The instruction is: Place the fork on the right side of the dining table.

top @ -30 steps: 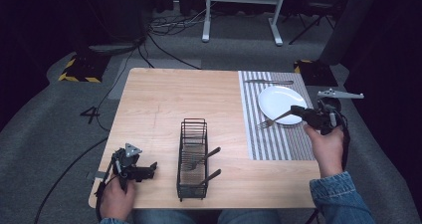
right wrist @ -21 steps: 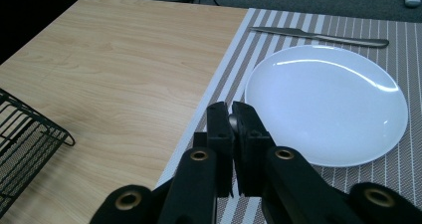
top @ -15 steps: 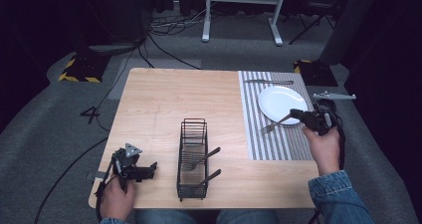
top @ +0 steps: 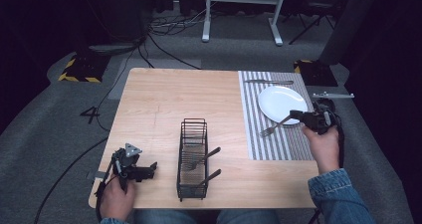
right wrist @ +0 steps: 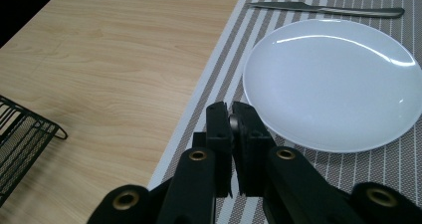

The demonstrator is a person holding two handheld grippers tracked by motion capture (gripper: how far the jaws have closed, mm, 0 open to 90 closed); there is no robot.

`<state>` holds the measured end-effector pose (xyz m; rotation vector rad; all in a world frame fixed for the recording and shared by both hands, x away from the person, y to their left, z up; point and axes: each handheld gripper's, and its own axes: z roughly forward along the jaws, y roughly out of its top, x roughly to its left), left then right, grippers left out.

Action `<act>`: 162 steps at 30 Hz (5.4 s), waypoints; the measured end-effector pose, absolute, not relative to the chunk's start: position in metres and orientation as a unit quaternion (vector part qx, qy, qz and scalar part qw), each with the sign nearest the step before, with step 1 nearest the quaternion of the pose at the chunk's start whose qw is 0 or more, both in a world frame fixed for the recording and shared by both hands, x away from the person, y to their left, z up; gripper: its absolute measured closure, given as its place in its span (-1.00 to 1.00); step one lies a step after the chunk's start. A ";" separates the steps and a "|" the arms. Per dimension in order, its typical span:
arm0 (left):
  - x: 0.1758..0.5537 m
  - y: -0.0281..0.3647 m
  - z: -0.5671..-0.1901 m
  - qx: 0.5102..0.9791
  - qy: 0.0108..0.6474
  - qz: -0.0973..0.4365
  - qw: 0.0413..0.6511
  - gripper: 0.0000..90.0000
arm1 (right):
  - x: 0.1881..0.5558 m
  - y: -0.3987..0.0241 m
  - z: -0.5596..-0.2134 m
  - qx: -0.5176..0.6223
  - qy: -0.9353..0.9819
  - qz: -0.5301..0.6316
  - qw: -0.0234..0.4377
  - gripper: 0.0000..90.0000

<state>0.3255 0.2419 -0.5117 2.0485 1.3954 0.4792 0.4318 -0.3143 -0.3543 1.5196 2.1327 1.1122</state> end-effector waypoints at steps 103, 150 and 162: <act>0.326 0.242 -0.512 0.773 0.527 0.181 0.303 -1.00 | 0.450 -0.383 -0.486 0.638 0.680 0.348 0.099 -0.25; 0.326 0.242 -0.512 0.773 0.526 0.181 0.304 -1.00 | 0.379 -0.305 -0.390 0.476 0.761 0.422 0.126 -0.19; 0.326 0.242 -0.512 0.774 0.526 0.181 0.303 -1.00 | 0.367 -0.275 -0.395 0.442 0.785 0.421 0.105 -0.19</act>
